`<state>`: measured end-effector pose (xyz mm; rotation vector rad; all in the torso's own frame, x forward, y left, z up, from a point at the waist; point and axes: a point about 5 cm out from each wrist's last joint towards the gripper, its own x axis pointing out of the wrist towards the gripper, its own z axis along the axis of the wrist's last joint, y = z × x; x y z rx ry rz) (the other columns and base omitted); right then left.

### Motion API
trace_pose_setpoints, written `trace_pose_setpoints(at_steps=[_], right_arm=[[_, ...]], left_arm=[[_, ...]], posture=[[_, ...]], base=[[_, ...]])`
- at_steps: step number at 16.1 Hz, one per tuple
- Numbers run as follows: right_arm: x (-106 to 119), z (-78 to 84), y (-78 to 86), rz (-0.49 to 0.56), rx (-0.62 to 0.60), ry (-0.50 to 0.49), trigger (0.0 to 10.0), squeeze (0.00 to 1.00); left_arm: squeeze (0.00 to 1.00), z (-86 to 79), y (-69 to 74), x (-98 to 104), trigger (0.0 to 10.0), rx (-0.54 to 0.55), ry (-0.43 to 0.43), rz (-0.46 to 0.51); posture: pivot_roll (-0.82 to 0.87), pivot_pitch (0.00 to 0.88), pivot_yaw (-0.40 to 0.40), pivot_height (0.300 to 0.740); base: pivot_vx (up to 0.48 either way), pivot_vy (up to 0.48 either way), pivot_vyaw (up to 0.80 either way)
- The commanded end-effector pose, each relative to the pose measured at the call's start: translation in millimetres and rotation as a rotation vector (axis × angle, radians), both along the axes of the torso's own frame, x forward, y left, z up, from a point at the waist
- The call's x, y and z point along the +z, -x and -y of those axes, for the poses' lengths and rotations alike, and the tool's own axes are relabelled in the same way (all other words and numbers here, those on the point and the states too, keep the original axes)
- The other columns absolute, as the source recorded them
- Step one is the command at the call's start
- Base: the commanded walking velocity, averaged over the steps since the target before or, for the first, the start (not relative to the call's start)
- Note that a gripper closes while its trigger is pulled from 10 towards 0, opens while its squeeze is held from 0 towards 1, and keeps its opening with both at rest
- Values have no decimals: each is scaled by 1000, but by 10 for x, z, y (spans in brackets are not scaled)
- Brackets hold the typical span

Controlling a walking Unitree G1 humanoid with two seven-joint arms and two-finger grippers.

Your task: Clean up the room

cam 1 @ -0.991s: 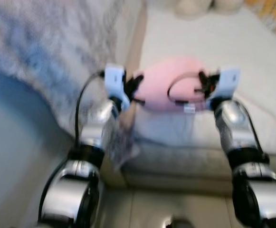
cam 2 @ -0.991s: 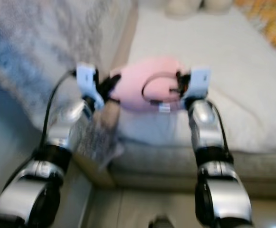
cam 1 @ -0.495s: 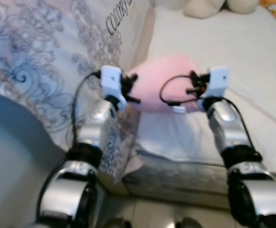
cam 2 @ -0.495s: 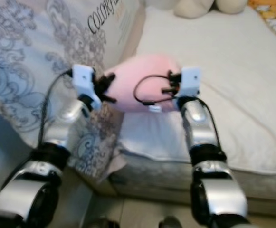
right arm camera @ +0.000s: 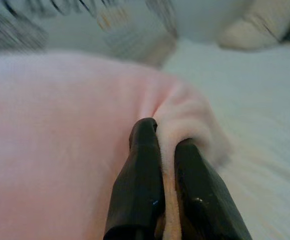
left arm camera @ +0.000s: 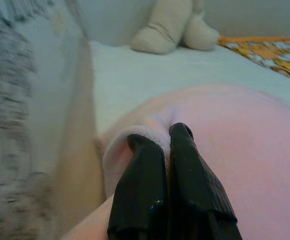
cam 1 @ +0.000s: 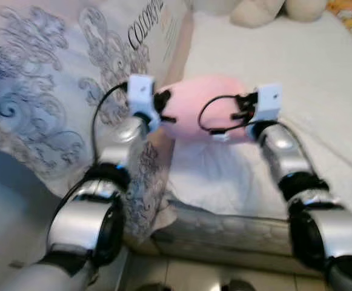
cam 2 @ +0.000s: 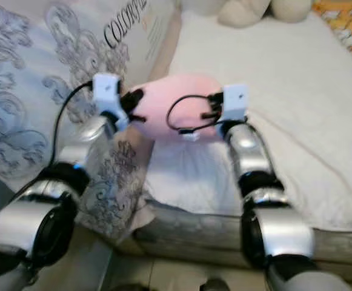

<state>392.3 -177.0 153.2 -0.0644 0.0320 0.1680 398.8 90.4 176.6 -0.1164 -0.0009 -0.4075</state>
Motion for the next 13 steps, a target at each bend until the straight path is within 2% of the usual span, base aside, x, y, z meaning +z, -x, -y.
trace_pose_setpoints(at_steps=[1, 3, 5, 7, 9, 10, 11, 12, 13], right_arm=[[87, -55, -39, 31, 6, 19, 0, 0], [115, -1, -56, 40, -26, 72, 0, 0], [147, 4, -73, 55, -37, 181, 0, 0], [417, -28, -163, 120, -38, 258, 0, 0], [729, -40, -233, 204, -45, 323, 0, 0], [794, -25, -242, 226, -52, 377, 0, 0], [758, -15, -237, 212, -45, 401, 0, 0], [603, 6, -214, 153, -44, 380, 0, 0], [354, 15, -169, 47, -34, 333, 0, 0]], left_arm=[[0, -115, -39, 54, 10000, 29, -24, 13], [0, -161, -79, 114, 10000, 74, -29, 20], [0, -271, -108, 168, 10000, 177, -18, 54], [0, -290, -159, 359, 10000, 212, 30, 95], [0, -273, -191, 561, 10000, 230, 39, 163], [0, -283, -187, 543, 10000, 251, 44, 165], [0, -280, -170, 433, 10000, 260, 42, 134], [0, -246, -123, 213, 10000, 261, 31, 72], [0, -188, -57, -19, 10000, 245, 21, 10]], posture=[[-90, 21, 136, 740], [-91, 56, 140, 740], [-88, 117, 149, 740], [-84, 152, 146, 740], [-89, 163, 143, 740], [-93, 173, 142, 740], [-94, 179, 139, 740], [-93, 188, 137, 740], [-91, 195, 135, 740]], base=[[0, 0, 0], [0, 0, 0], [0, 0, 0], [0, 0, 0], [0, 0, 0], [0, 0, 0], [0, 0, 0], [0, 0, 0], [0, 0, 0]])
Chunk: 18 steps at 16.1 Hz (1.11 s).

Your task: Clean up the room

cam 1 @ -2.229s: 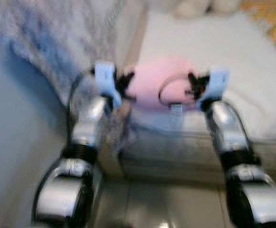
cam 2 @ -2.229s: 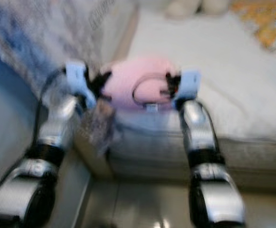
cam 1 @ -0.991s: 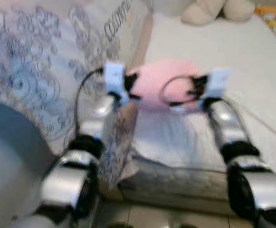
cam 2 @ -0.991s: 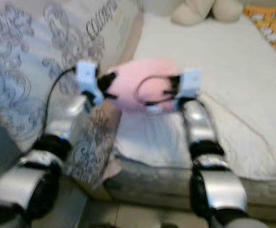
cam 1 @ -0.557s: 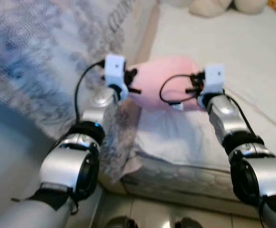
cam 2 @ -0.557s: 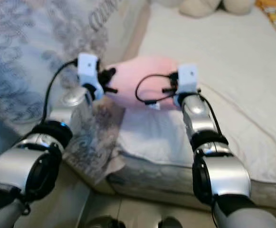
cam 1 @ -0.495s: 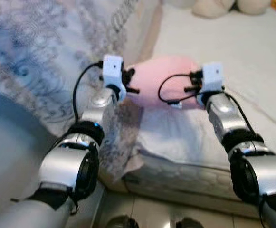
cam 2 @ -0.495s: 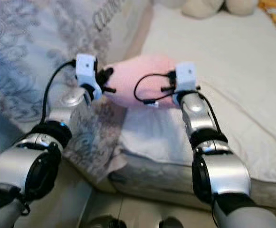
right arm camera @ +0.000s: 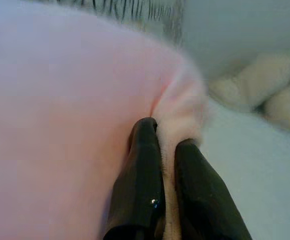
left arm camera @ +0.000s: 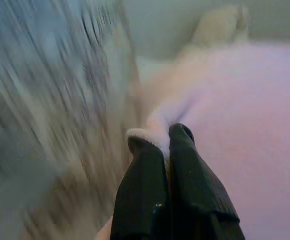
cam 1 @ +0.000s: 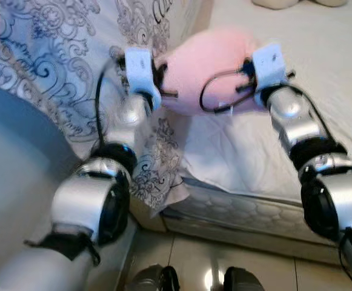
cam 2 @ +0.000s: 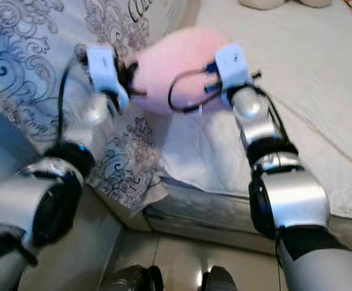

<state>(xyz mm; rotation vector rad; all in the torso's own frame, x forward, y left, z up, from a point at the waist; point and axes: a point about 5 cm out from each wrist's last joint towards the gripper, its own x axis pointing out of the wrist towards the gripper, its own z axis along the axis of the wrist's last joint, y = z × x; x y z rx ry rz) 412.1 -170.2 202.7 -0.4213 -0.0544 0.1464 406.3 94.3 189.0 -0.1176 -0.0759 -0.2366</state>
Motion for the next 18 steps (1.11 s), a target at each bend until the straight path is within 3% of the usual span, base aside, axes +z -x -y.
trace_pose_setpoints(at_steps=[1, 2, 4, 5, 6, 8, 10, 14, 16, 18], right_arm=[[-288, 89, 66, -124, -39, -52, 0, 0], [-701, 128, 212, -265, -64, -114, 0, 0], [-1009, 189, 361, -372, -89, -120, 0, 0], [-1145, 229, 439, -418, -101, -98, 3098, 0], [-1201, 248, 473, -440, -108, -92, 10000, 0], [-1294, 283, 537, -477, -109, -120, 10000, 0], [-1267, 309, 525, -472, -120, -165, 10000, 0], [-964, 319, 366, -332, -128, -206, 10000, 0], [-697, 277, 243, -225, -117, -214, 10000, 0], [-565, 201, 177, -194, -92, -233, 10000, 0]], left_arm=[[0, -112, 61, -270, 10000, 59, 15, -88], [0, 21, 230, -659, 10000, 29, 19, -197], [0, 209, 413, -962, 10000, -17, -7, -284], [0, 328, 508, -1085, 10000, -41, -4, -326], [0, 390, 548, -1128, 10000, -48, 5, -344], [0, 684, 695, -1220, 10000, -113, 25, -385], [0, 811, 736, -1202, 10000, -159, 16, -370], [0, 681, 476, -825, 10000, -142, 2, -223], [0, 499, 322, -626, 10000, -97, -31, -160], [0, 360, 226, -508, 10000, -62, -38, -145]], posture=[[-86, 201, 134, 740], [-75, 208, 130, 740], [-67, 219, 128, 740], [-66, 225, 129, 740], [-66, 227, 127, 740], [-73, 231, 130, 740], [-76, 232, 131, 740], [-75, 217, 134, 740], [-81, 206, 137, 740], [-89, 196, 140, 740]], base=[[0, 0, 0], [0, 0, 0], [0, 0, 0], [0, 0, 0], [0, 0, 0], [0, 0, 0], [0, 0, 0], [0, 0, 0], [0, 0, 0], [0, 0, 0]])
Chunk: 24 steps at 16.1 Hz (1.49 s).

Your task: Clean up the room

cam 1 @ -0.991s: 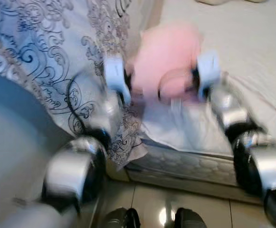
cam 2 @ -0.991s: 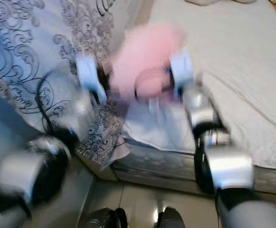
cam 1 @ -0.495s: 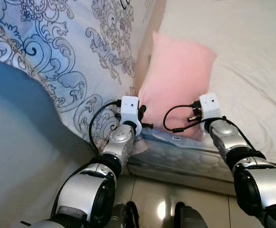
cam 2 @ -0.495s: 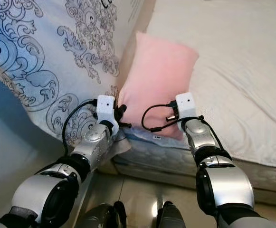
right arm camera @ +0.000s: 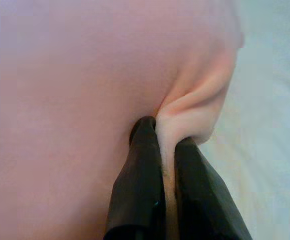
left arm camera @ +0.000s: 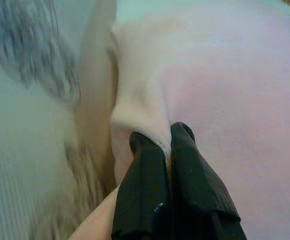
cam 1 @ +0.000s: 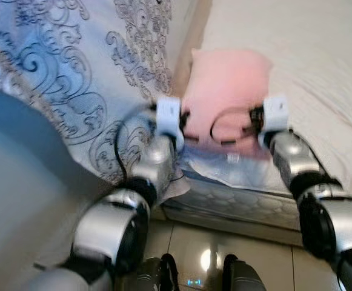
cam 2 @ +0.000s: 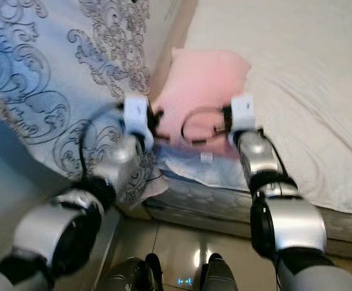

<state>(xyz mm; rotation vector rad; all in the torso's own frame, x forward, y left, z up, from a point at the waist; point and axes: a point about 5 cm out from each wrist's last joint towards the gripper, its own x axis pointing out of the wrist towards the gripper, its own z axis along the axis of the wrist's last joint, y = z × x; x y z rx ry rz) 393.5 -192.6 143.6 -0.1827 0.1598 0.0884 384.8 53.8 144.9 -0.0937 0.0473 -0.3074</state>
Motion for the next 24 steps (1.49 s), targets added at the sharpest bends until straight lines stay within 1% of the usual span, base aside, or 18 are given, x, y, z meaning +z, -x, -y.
trace_pose_setpoints(at_steps=[1, 2, 3, 4, 6, 9, 11, 12, 13, 14, 15, 16, 17, 18, 19, 21, 22, 24], right_arm=[[78, -64, -35, 31, 13, -8, 10000, 0], [126, -103, -58, 41, 24, 5, 10000, 0], [244, -149, -105, 73, 27, 22, 10000, 0], [313, -159, -126, 100, 24, 23, 10000, 0], [433, -173, -155, 150, 40, 48, 10000, 0], [778, -89, -214, 277, 4, 139, 10000, 0], [997, -28, -250, 313, -15, 182, 10000, 0], [1213, 7, -273, 360, -39, 196, 10000, 0], [1291, 12, -279, 378, -45, 197, 10000, 0], [1408, -4, -290, 402, -49, 156, 10000, 0], [1396, -39, -298, 390, -44, 102, 10000, 0], [1312, -71, -303, 358, -37, 64, 10000, 0], [1091, -143, -301, 275, -20, -11, 10000, 0], [796, -226, -275, 164, -4, -93, 10000, 0], [471, -306, -216, 44, 6, -136, 10000, 0], [41, -409, -86, -92, 28, -109, 10000, 0], [-175, -418, 3, -145, 30, -84, 10000, 0], [-272, -402, 49, -173, 32, -55, 10000, 0]], left_arm=[[0, -86, -29, 0, 10000, 26, -5, -19], [0, -117, -64, 62, 10000, 32, -9, -10], [0, -178, -135, 219, 10000, 65, -6, 26], [0, -206, -164, 298, 10000, 83, 15, 44], [0, -258, -193, 377, 10000, 113, 32, 72], [0, -387, -242, 531, 10000, 180, 91, 125], [0, -416, -315, 814, 10000, 187, 92, 177], [0, -439, -357, 1064, 10000, 197, 78, 240], [0, -453, -367, 1142, 10000, 202, 73, 259], [0, -506, -381, 1270, 10000, 223, 67, 295], [0, -552, -385, 1280, 10000, 240, 60, 300], [0, -568, -383, 1214, 10000, 245, 50, 282], [0, -573, -368, 1031, 10000, 243, 20, 233], [0, -558, -333, 785, 10000, 238, -12, 168], [0, -534, -274, 510, 10000, 231, -46, 95], [0, -448, -135, 75, 10000, 208, -82, -25], [0, -335, -13, -194, 10000, 183, -95, -99], [0, -264, 50, -304, 10000, 165, -86, -131]], posture=[[-90, 194, 140, 740], [-95, 183, 140, 740], [-96, 176, 139, 740], [-96, 168, 135, 740], [-96, 171, 132, 740], [-94, 182, 124, 740], [-95, 173, 122, 740], [-106, 161, 125, 740], [-106, 161, 125, 740], [-116, 153, 127, 740], [-119, 155, 129, 740], [-121, 156, 129, 740], [-113, 169, 131, 740], [-109, 177, 132, 740], [-105, 187, 131, 740], [-91, 203, 123, 740], [-81, 216, 118, 740], [-79, 222, 116, 740]], base=[[0, 0, 0], [0, 0, 0], [0, 0, 0], [0, 0, 0], [0, 0, 0], [0, 0, 0], [0, 0, 0], [0, 0, 0], [0, 0, 0], [0, 0, 0], [0, 0, 0], [0, 0, 0], [0, 0, 0], [0, 0, 0], [0, 0, 0], [0, 0, 0], [0, 0, 0], [0, 0, 0]])
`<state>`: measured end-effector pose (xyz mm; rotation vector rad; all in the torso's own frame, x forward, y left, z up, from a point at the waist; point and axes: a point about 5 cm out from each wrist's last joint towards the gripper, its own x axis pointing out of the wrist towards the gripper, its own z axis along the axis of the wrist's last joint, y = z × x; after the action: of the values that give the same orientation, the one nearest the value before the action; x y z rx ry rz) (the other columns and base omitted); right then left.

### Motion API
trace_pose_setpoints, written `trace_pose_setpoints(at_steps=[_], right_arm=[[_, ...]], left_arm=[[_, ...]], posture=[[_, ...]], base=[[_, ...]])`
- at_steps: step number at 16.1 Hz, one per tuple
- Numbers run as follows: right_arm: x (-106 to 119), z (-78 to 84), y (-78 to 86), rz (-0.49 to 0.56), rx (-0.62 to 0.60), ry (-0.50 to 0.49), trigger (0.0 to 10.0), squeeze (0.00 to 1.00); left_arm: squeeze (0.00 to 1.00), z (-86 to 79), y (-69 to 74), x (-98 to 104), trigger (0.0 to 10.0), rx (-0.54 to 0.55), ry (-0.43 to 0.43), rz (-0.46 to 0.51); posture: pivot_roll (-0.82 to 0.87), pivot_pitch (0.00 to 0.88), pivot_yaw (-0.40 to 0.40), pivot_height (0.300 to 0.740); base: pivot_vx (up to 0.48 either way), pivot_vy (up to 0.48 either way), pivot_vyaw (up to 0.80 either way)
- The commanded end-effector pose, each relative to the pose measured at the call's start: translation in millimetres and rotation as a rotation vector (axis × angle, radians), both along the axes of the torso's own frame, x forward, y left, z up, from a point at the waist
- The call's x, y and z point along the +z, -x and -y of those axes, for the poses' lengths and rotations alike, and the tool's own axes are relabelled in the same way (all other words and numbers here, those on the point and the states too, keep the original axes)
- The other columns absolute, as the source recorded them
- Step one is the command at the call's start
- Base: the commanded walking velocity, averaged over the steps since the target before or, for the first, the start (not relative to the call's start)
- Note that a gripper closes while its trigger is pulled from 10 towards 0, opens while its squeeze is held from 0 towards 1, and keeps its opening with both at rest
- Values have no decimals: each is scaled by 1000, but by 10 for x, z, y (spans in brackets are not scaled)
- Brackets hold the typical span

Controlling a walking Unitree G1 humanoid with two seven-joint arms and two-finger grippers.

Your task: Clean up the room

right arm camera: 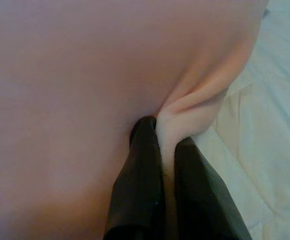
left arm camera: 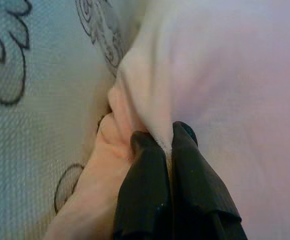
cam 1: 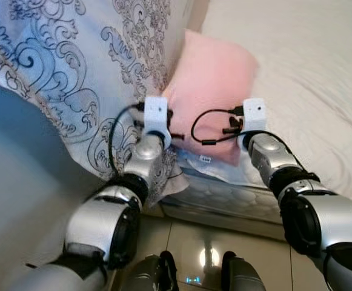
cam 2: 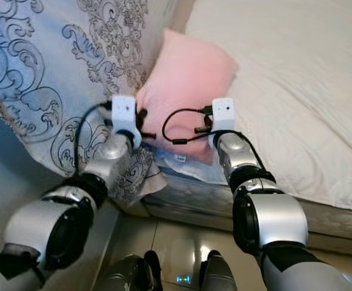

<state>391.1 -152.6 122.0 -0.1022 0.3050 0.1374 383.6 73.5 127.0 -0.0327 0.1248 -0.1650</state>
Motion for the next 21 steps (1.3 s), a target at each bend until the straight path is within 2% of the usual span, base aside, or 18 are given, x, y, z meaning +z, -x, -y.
trace_pose_setpoints(at_steps=[1, 2, 4, 8, 12, 16, 21], right_arm=[[-100, 22, 47, -34, 2, 30, 10000, 0], [-124, 59, 61, -39, -1, 42, 10000, 0], [-98, 74, 52, -22, 18, 76, 10000, 0], [-77, 86, 47, -1, 26, 97, 10000, 0], [44, 128, -1, 57, 10, 97, 10000, 0], [68, 157, -8, 68, 4, 105, 10000, 0], [239, 94, -69, 163, 25, 128, 10000, 0]], left_arm=[[0, 6, 77, -174, 10000, -10, -35, -60], [0, 118, 126, -220, 10000, -58, -29, -66], [0, 171, 130, -190, 10000, -73, -22, -44], [0, 79, 57, -104, 10000, -18, -7, -47], [0, 60, -2, 30, 10000, -16, -3, 7], [0, 44, -13, 19, 10000, -10, -22, -25], [0, 43, -72, 196, 10000, -20, -12, 57]], posture=[[-81, 224, 115, 740], [-85, 225, 116, 740], [-90, 222, 119, 740], [-88, 220, 119, 740], [-86, 208, 114, 740], [-93, 195, 114, 740], [-91, 172, 114, 740]], base=[[0, 0, 0], [0, 0, 0], [0, 0, 0], [0, 0, 0], [0, 0, 0], [0, 0, 0], [0, 0, 0]])
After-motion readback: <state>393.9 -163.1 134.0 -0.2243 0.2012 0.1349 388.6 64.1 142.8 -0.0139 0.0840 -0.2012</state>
